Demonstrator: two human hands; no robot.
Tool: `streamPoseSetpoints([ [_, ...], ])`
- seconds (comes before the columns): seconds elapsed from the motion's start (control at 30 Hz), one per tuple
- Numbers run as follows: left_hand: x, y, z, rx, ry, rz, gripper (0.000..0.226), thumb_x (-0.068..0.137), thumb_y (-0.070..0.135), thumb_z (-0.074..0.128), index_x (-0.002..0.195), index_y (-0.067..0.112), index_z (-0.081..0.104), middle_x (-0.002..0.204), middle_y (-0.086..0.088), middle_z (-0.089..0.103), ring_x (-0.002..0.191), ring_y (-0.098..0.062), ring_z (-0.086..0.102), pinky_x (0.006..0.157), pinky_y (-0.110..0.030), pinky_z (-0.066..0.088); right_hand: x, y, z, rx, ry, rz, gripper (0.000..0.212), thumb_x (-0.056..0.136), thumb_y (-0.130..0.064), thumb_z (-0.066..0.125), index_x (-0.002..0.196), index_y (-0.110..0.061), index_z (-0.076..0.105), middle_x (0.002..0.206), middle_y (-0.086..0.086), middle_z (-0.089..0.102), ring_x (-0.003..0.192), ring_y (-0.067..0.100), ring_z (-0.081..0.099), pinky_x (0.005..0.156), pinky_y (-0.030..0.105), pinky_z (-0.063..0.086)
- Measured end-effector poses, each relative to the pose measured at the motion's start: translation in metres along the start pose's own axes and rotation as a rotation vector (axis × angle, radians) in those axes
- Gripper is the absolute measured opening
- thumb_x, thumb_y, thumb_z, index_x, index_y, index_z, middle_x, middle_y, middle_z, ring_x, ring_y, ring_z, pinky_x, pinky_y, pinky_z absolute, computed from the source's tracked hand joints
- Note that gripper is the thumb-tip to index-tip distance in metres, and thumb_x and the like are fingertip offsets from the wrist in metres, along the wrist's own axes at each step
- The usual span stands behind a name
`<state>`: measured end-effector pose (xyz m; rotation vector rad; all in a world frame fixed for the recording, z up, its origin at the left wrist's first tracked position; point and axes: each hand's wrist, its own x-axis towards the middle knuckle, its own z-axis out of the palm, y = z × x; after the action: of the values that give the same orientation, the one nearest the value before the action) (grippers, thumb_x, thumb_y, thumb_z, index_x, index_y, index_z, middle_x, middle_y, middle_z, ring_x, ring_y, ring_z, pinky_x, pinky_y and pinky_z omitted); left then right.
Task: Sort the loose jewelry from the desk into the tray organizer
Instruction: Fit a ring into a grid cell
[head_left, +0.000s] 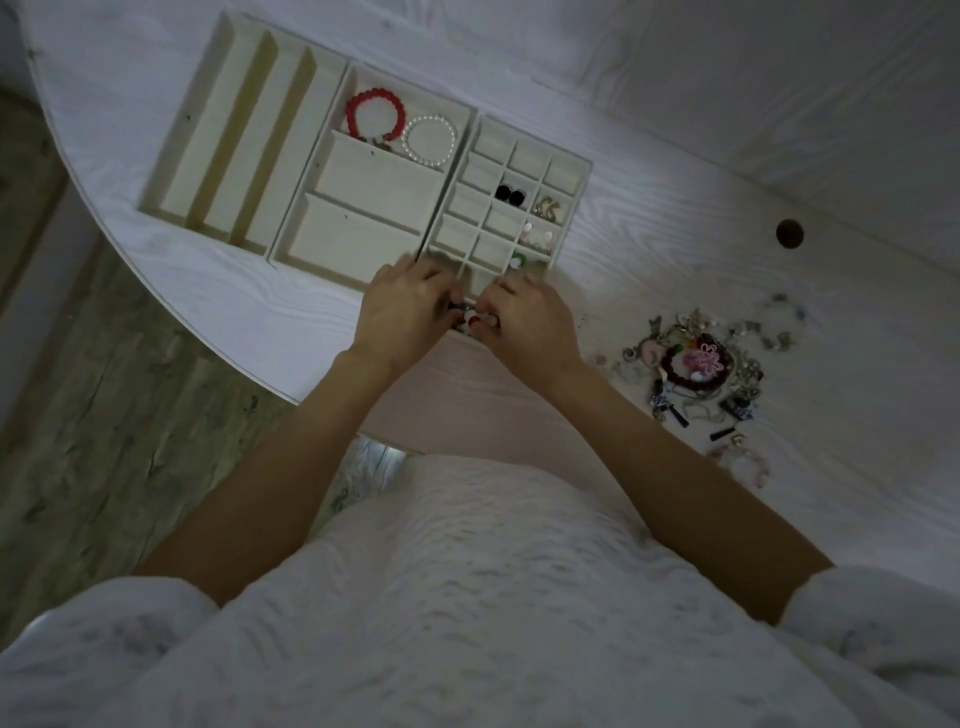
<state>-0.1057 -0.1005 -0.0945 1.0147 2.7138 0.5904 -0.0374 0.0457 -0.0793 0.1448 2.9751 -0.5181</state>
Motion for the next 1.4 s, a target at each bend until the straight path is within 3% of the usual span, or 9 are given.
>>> streamPoseSetpoints([
  [0.13,0.0,-0.004,-0.002,0.009,-0.001,0.04,0.004,0.078,0.016,0.07,0.081,0.015,0.072,0.087,-0.01,0.066,0.078,-0.034,0.058,0.065,-0.038,0.042,-0.002,0.002,-0.002,-0.022,0.014,-0.01,0.014,0.074,-0.02,0.072,0.081,-0.008,0.068,0.082,0.012,0.064,0.08,0.031,0.058,0.067,0.033,0.043],
  [0.33,-0.004,-0.015,-0.005,-0.004,-0.036,0.132,0.018,0.081,0.025,0.062,0.092,0.018,0.075,0.084,-0.008,0.063,0.078,-0.033,0.055,0.065,-0.035,0.041,-0.004,0.004,-0.007,0.014,-0.025,-0.016,0.019,0.083,-0.017,0.066,0.099,-0.007,0.065,0.1,0.012,0.063,0.096,0.029,0.053,0.076,0.033,0.038],
  [0.53,-0.004,-0.017,-0.009,-0.07,-0.07,0.136,0.034,0.081,0.042,0.053,0.092,0.019,0.075,0.086,-0.006,0.063,0.082,-0.031,0.054,0.069,-0.036,0.041,-0.003,-0.001,-0.005,0.024,-0.01,-0.005,0.019,0.082,-0.02,0.066,0.097,-0.007,0.067,0.097,0.011,0.064,0.094,0.029,0.055,0.076,0.035,0.041],
  [0.7,-0.006,-0.014,-0.004,-0.069,-0.045,0.047,0.007,0.082,0.017,0.07,0.087,0.013,0.074,0.088,-0.009,0.064,0.085,-0.033,0.055,0.072,-0.036,0.041,0.0,-0.003,-0.004,0.02,-0.005,0.005,0.021,0.086,-0.023,0.061,0.103,-0.01,0.062,0.103,0.007,0.062,0.099,0.025,0.052,0.081,0.032,0.039],
  [0.93,-0.006,-0.015,-0.009,0.032,-0.002,0.234,0.011,0.081,0.016,0.063,0.084,0.009,0.071,0.084,-0.01,0.064,0.077,-0.034,0.055,0.061,-0.036,0.039,0.0,-0.008,0.0,0.056,0.021,0.013,0.007,0.079,-0.017,0.068,0.084,-0.013,0.066,0.085,0.007,0.064,0.083,0.027,0.056,0.07,0.037,0.046],
  [1.17,0.012,-0.012,-0.013,0.187,-0.102,0.396,0.014,0.068,0.002,0.079,0.074,0.003,0.067,0.08,-0.016,0.062,0.07,-0.033,0.059,0.058,-0.033,0.044,0.003,-0.01,-0.005,0.022,0.036,0.025,0.013,0.077,-0.012,0.065,0.089,-0.007,0.067,0.089,0.011,0.064,0.085,0.03,0.057,0.071,0.034,0.042],
  [1.27,0.011,-0.015,-0.016,0.215,-0.097,0.409,0.006,0.076,0.006,0.066,0.075,0.001,0.063,0.08,-0.018,0.06,0.069,-0.034,0.057,0.056,-0.034,0.044,0.004,-0.011,-0.002,0.005,0.018,0.029,0.012,0.078,-0.013,0.064,0.09,-0.008,0.066,0.089,0.011,0.064,0.088,0.03,0.056,0.074,0.036,0.042],
  [1.33,0.008,-0.019,-0.014,0.168,-0.067,0.365,0.022,0.082,0.016,0.047,0.076,0.001,0.063,0.079,-0.017,0.058,0.07,-0.034,0.056,0.056,-0.036,0.043,0.005,-0.011,0.001,0.007,0.002,0.028,0.011,0.079,-0.014,0.065,0.088,-0.009,0.066,0.087,0.01,0.065,0.088,0.03,0.055,0.076,0.036,0.041],
  [1.4,0.006,-0.02,-0.014,0.126,-0.038,0.338,0.03,0.083,0.021,0.044,0.077,0.003,0.066,0.079,-0.016,0.059,0.072,-0.034,0.056,0.058,-0.037,0.044,0.004,-0.011,0.005,0.014,0.03,0.033,0.011,0.076,-0.016,0.07,0.083,-0.009,0.065,0.084,0.009,0.064,0.086,0.03,0.055,0.078,0.035,0.039],
])
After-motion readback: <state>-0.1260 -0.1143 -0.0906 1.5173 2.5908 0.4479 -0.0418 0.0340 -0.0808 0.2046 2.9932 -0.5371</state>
